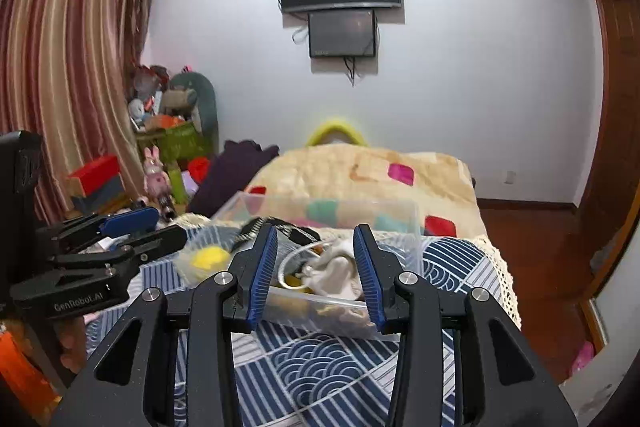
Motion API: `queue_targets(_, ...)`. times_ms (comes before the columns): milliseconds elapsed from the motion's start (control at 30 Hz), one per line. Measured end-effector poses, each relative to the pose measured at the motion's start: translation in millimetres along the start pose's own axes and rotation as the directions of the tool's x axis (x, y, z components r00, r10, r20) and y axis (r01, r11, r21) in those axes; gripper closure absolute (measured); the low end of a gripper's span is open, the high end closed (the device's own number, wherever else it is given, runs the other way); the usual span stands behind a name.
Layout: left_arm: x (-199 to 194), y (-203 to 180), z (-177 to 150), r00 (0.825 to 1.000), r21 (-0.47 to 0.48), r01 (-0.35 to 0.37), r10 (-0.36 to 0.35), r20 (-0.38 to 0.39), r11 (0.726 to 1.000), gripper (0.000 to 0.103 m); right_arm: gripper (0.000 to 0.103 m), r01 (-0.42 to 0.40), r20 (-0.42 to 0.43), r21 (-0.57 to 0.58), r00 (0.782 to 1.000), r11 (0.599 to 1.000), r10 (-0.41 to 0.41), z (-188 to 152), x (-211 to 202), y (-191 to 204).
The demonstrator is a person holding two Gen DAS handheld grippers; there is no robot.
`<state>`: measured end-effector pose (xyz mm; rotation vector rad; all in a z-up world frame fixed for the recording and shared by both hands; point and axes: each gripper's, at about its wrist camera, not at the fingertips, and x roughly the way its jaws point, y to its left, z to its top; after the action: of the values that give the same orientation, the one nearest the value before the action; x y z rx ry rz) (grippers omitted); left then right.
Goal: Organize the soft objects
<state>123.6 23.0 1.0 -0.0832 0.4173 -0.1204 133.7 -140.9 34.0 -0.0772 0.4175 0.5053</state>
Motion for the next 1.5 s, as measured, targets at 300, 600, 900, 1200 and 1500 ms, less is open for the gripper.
queue_targets(300,-43,-9,5,0.995,-0.004,0.007,-0.006,0.102,1.0,0.02,0.031,0.021,0.073,0.008,0.997,1.0,-0.022,-5,-19,10)
queue_targets(600,-63,-16,-1,0.986,0.009,-0.002,0.0,0.168,1.0,0.002,0.014,0.036,0.141,0.032,0.989,0.999,-0.04,-13,-35,12)
queue_targets(900,-67,-18,-6,0.986,0.0,0.013,-0.013,0.169,1.0,0.0,0.013,0.031,0.172,0.032,0.984,0.999,-0.036,-16,-42,14)
queue_targets(1200,-67,-17,-8,0.985,-0.005,0.01,-0.009,0.172,1.0,0.0,0.013,0.029,0.177,0.028,0.984,0.999,-0.033,-20,-45,16)
queue_targets(1500,-68,-21,-10,0.984,0.014,-0.001,-0.002,0.179,1.0,0.0,0.013,0.022,0.181,0.023,0.983,1.0,-0.025,-20,-48,19)
